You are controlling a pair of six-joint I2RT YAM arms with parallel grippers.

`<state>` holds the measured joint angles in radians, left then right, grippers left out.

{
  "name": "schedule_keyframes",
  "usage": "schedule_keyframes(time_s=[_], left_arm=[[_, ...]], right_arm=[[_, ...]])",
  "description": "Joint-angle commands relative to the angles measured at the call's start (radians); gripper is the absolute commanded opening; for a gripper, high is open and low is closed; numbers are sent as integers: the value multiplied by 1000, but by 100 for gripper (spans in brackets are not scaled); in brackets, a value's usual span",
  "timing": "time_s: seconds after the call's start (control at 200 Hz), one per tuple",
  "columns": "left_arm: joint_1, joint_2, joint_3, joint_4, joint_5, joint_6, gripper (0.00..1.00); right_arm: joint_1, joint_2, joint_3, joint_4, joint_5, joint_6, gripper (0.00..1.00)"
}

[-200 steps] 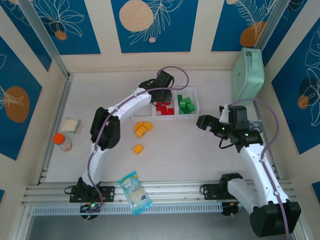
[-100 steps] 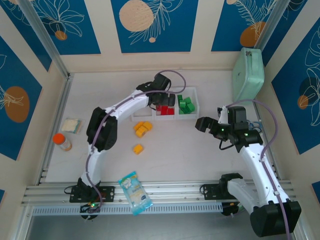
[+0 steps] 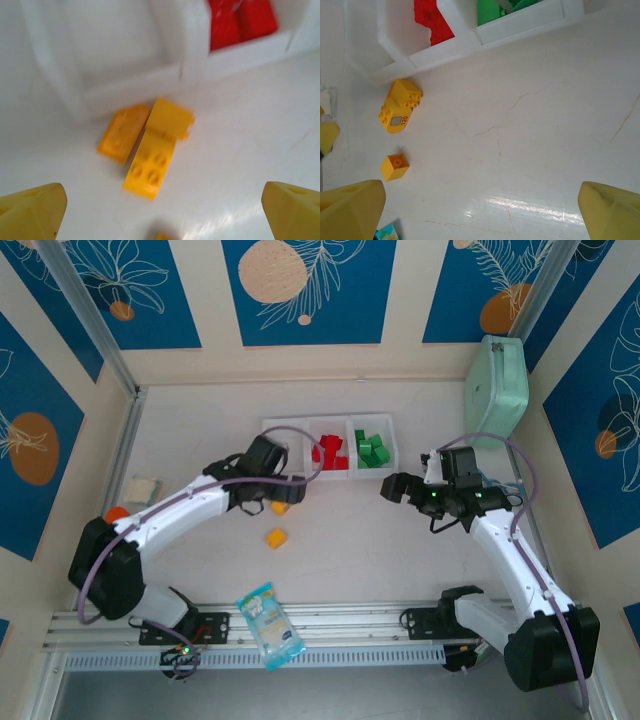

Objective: Sort the legos into containers by color
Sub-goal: Pick up the lego from the middle-left of the table.

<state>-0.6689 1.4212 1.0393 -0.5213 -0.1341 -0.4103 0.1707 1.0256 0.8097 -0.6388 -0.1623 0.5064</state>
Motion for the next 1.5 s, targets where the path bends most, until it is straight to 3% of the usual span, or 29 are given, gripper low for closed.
schedule_keyframes(time_s=[0.0, 0.13, 0.3, 0.545, 0.84, 1.075, 1.496], left_arm=[[-11, -82, -91, -69, 50, 5, 99], [-17, -111, -150, -84, 76, 24, 100], [-18, -39, -162, -81, 146, 69, 97], [-27, 50, -167, -59, 206, 78, 77], [-57, 140, -163, -47, 220, 103, 67], [-66, 207, -151, -38, 212, 92, 50], [-74, 193, -176, -19, 161, 6, 22]], right_arm=[[29, 49, 59, 28, -11, 9, 99], [81, 93, 91, 38, 17, 21, 99], [142, 118, 111, 44, 52, 41, 99], [152, 92, 118, 1, 104, 29, 99], [125, 89, 130, -11, 105, 14, 99], [132, 110, 160, -18, 95, 14, 99], [130, 163, 181, 14, 83, 9, 99]])
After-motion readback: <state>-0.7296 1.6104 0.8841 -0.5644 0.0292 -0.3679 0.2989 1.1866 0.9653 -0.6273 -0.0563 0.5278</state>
